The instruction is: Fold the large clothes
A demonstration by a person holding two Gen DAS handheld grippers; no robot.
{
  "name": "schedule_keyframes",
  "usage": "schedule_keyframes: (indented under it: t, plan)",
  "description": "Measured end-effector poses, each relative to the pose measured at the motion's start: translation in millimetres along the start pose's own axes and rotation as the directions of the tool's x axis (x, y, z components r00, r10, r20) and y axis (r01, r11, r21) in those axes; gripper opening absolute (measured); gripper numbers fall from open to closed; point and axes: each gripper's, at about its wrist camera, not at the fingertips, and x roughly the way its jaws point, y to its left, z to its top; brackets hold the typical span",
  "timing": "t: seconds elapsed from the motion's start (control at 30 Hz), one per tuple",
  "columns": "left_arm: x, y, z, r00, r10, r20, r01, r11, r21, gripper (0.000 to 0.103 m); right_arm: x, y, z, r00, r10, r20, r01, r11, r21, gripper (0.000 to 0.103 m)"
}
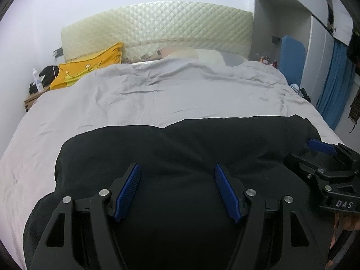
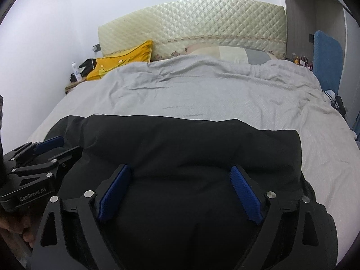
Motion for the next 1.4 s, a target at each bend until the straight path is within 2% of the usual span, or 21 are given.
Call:
schedule_keyframes:
  t: [0.33, 0.43, 0.57, 0.63, 0.77, 0.97, 1.13, 1.27, 1.33, 1.4]
  plan:
    - [21.4, 6.9, 2.9, 1.0, -0.007, -0.021, 0.006, 1.0, -0.03, 0.071, 18.4, -3.6, 0.4, 1.0, 0.018, -0.007, -0.017, 0.999, 0.028, 0.101]
    - [38.6, 9.0, 6.6, 0.999, 0.027, -0.026, -0.028, 0.999, -0.04, 0.073, 31.0, -4.2, 4.9, 1.0, 0.027, -0.017, -0.026, 0.999, 0.032, 0.103]
    - [64.3, 15.2, 13.9, 0.999, 0.012, -0.047, -0.015, 0.997, -0.077, 0.073, 51.3, -6.3, 10.7, 1.0, 0.015, 0.003, -0.015, 1.0, 0.025, 0.103]
    - [70.4, 14.2, 16.5, 0.998, 0.031, -0.052, -0.035, 0.997, -0.068, 0.073, 59.2, -6.3, 13.2, 1.0, 0.013, 0.004, -0.013, 1.0, 0.023, 0.103]
    - [70.1, 14.1, 15.8, 0.998, 0.038, -0.041, -0.041, 0.997, -0.068, 0.073, 63.7, -4.5, 11.7, 1.0, 0.003, 0.004, -0.003, 1.0, 0.011, 0.103]
    - [54.3, 32.0, 14.7, 0.999, -0.021, -0.042, 0.015, 0.993, -0.12, 0.073, 42.8, -14.5, 9.6, 0.999, 0.026, 0.021, -0.026, 0.999, 0.03, 0.103]
    - [31.0, 64.4, 6.6, 0.998, 0.052, -0.021, -0.054, 0.985, -0.166, 0.073, 16.4, -33.1, 8.0, 0.998, -0.04, 0.047, 0.04, 0.999, 0.006, 0.103]
    - [29.4, 92.0, -4.8, 0.989, 0.136, -0.065, -0.146, 0.972, -0.186, 0.073, 10.5, -51.2, 1.4, 0.998, -0.054, 0.015, 0.054, 0.998, 0.018, 0.103]
    - [34.5, 99.3, -8.8, 0.985, 0.146, -0.09, -0.161, 0.969, -0.186, 0.073, 12.7, -57.7, -2.2, 0.998, -0.056, 0.006, 0.056, 0.998, 0.037, 0.103]
    - [42.4, 101.9, -13.6, 0.986, 0.126, -0.112, -0.146, 0.97, -0.195, 0.074, 20.2, -59.5, -8.1, 0.999, -0.054, 0.002, 0.054, 0.997, 0.047, 0.103]
